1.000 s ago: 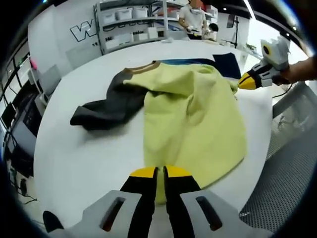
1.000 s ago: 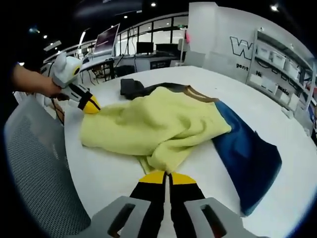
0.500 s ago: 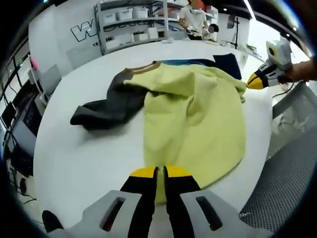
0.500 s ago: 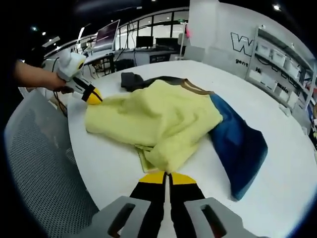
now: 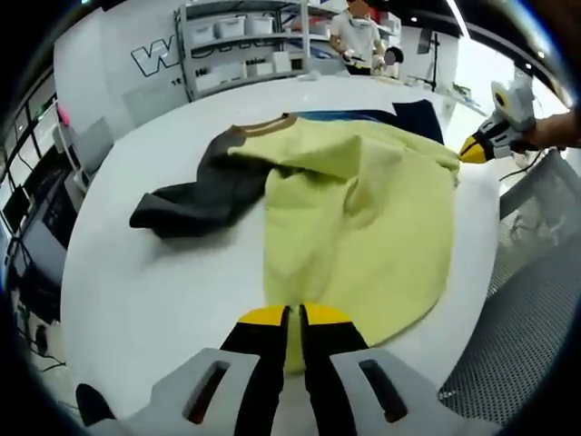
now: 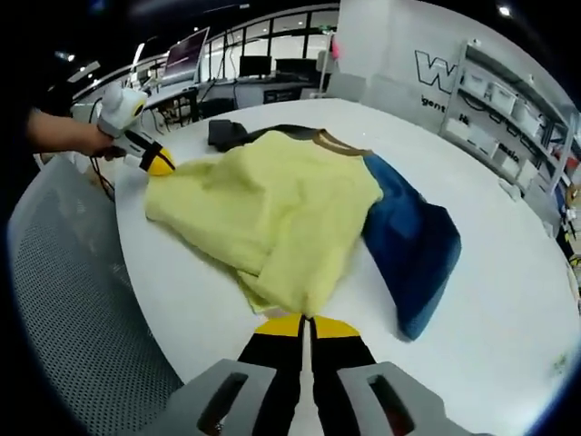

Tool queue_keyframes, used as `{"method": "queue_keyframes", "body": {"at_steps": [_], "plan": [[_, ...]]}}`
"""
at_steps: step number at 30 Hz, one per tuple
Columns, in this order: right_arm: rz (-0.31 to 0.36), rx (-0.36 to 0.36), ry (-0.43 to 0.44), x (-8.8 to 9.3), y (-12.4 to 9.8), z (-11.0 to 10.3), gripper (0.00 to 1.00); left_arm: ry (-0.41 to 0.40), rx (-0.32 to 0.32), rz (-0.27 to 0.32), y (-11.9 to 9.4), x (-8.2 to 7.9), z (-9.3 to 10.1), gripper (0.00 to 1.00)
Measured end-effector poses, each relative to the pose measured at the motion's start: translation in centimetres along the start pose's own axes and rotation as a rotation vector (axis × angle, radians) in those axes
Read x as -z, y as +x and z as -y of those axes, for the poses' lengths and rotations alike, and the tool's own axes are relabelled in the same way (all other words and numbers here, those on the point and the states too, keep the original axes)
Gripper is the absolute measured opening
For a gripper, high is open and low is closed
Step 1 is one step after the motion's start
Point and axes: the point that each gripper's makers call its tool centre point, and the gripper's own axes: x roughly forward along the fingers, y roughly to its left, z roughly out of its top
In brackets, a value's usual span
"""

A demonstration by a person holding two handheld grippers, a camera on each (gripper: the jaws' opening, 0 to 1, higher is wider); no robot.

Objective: Fold the garment on the visible template until the final outline fits inside the template.

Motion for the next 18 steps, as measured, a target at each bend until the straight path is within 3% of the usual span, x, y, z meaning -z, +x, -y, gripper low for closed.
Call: {"method": "queue_keyframes", "body": {"at_steps": [9, 11, 13, 18], "plan": [[-0.021, 0.101, 0.047, 1.0, 0.3, 2.4, 0.0, -0.003, 0.002, 0.001, 0.0, 0.0, 0.0, 0.08], [0.004, 0.084, 0.107, 0.6, 0.0, 1.9, 0.02, -0.005, 0.002, 0.001, 0.0, 0.0, 0.0, 0.08], [0.005, 0.051, 0.145, 0.6, -0.1, 1.2, 0.12, -0.008, 0.002, 0.002, 0.0, 0.0, 0.0, 0.08], [-0.018, 0.024, 0.083, 0.7, 0.0, 0.0, 0.11, -0.012, 0.001, 0.004, 0.1, 0.1, -0.1, 0.08]]}}
